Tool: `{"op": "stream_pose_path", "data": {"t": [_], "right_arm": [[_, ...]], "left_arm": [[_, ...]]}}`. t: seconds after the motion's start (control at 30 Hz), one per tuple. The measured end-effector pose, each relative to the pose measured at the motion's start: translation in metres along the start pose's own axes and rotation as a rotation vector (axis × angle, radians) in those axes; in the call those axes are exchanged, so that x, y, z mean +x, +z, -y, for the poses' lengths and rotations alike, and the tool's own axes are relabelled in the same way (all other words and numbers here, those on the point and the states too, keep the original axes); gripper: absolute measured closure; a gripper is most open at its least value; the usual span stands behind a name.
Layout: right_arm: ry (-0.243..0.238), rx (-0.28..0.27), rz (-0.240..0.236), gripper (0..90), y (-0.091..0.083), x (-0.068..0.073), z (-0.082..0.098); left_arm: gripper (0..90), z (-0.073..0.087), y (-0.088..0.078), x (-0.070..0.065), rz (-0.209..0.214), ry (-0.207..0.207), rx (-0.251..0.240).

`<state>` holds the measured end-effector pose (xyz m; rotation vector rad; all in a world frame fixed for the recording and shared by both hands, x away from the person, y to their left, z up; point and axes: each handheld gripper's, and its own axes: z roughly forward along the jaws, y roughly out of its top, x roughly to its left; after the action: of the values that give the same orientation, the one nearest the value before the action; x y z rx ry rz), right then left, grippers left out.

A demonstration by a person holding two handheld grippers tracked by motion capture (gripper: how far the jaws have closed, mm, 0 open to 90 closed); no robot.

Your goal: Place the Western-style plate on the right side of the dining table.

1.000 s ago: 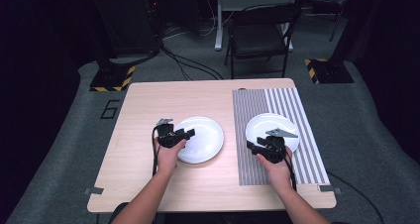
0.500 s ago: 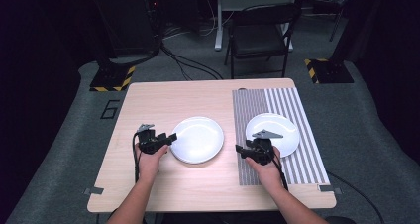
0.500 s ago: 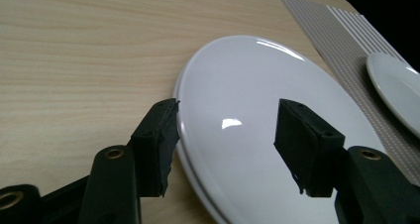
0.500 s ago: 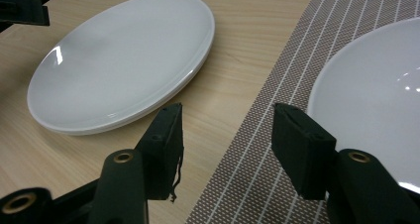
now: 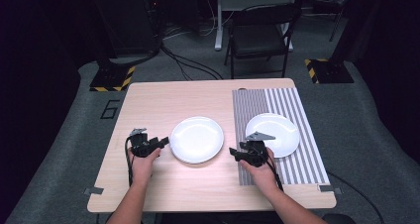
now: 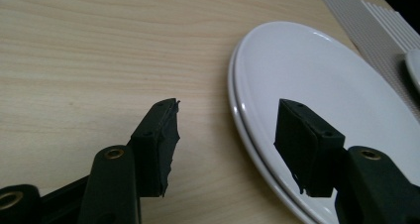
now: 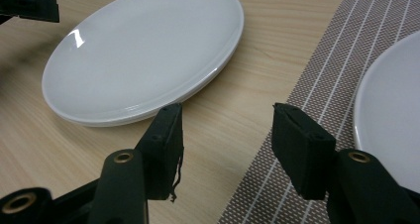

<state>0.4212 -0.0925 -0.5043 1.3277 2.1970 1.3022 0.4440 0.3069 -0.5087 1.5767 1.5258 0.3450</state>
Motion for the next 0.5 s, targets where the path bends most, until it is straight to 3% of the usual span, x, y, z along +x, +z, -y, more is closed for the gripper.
{"op": "stream_pose_path", "data": {"t": [0.27,0.5], "right_arm": [[-0.037,0.022,-0.012,45.8,0.005,0.01,0.005],[-0.059,0.035,-0.009,45.9,0.009,0.015,0.01]], "left_arm": [[41.3,0.001,0.001,0.011,-0.037,-0.005,0.026],[41.3,0.001,0.003,0.014,-0.07,0.02,0.034]]}}
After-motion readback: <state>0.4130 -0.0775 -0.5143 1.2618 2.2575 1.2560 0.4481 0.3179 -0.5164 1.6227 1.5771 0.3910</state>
